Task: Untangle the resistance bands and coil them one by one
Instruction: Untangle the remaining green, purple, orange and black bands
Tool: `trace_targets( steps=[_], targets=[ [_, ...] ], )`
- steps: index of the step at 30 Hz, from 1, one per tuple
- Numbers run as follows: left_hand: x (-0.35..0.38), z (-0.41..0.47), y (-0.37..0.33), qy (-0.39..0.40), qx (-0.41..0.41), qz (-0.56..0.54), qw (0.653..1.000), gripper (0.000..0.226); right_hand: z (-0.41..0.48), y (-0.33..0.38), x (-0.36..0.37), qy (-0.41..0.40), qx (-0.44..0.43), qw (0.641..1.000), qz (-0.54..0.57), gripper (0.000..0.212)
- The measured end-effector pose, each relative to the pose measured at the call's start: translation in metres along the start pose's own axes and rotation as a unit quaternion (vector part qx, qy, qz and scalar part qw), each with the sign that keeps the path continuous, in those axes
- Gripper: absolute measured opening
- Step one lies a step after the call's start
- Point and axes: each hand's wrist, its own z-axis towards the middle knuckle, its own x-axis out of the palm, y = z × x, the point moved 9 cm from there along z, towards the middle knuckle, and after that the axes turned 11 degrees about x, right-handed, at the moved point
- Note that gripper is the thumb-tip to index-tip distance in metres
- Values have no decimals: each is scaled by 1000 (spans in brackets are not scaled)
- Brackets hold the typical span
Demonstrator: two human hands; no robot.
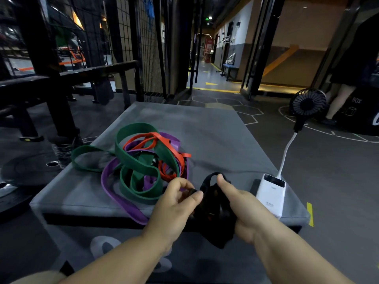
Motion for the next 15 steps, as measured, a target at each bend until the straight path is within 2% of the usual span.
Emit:
trace_targets(
  steps=[2, 6, 11, 15],
  targets=[
    [2, 0, -1, 24, 17, 39, 999, 18, -2, 0, 3, 11, -2, 1000, -2, 35],
    [8, 0, -10, 65, 82, 139, 985, 29, -6, 1, 3, 10, -10, 1000, -10, 15],
    [10, 3, -6, 95, 71, 126, 985, 38, -7, 0, 4, -1, -15, 1000, 2, 4],
    [12, 3, -5, 126, 62, 143, 980, 46, -8, 1, 8, 22, -18, 1000, 5, 4]
  ],
)
